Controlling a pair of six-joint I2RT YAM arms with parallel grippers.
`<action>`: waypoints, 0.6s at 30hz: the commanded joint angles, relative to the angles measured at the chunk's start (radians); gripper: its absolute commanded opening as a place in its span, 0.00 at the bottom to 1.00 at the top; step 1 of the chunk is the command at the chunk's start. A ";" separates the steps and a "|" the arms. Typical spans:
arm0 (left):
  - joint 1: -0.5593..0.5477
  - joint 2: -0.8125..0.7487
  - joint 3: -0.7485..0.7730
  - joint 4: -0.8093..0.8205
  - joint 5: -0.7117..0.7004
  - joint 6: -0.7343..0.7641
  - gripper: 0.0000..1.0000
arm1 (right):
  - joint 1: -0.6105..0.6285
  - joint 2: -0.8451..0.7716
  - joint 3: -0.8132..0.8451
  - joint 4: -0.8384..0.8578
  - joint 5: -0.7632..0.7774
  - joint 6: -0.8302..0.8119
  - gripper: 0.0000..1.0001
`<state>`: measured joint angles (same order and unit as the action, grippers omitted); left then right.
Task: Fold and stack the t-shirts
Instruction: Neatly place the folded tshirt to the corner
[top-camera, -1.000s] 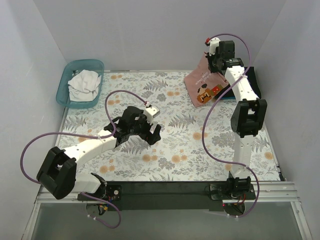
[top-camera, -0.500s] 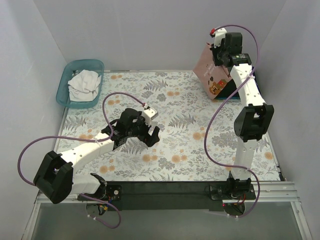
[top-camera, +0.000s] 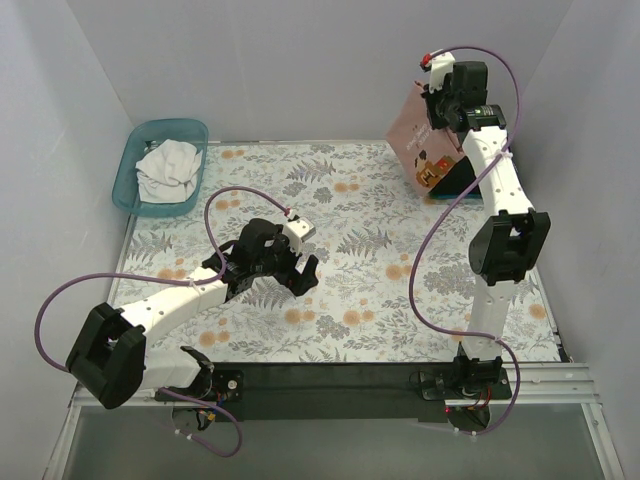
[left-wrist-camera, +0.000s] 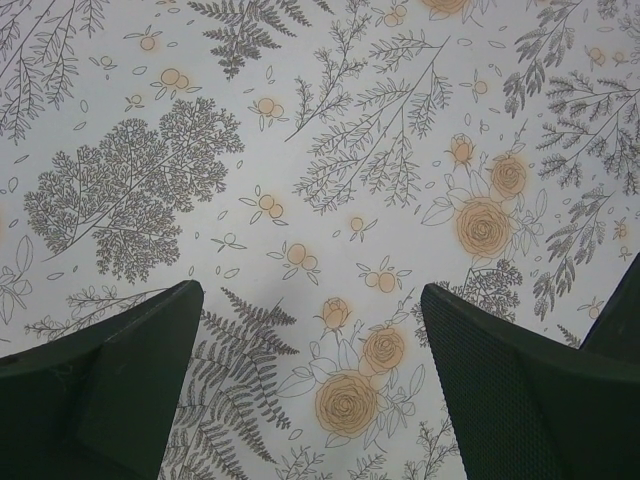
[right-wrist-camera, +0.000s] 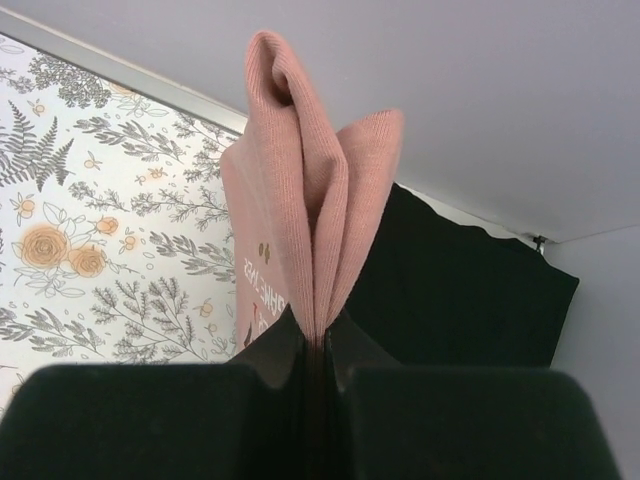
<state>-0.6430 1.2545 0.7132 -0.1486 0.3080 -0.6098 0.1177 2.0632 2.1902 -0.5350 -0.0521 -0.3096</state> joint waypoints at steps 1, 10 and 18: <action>0.005 -0.029 0.000 0.014 0.020 0.001 0.91 | -0.010 -0.089 0.063 0.036 -0.006 -0.037 0.01; 0.005 -0.014 0.006 0.014 0.033 -0.004 0.92 | -0.043 -0.083 0.060 0.036 -0.017 -0.059 0.01; 0.005 -0.001 0.009 0.006 0.025 -0.004 0.96 | -0.093 -0.058 0.059 0.052 -0.045 -0.101 0.01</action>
<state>-0.6430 1.2556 0.7132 -0.1493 0.3264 -0.6109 0.0486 2.0453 2.1967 -0.5514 -0.0746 -0.3721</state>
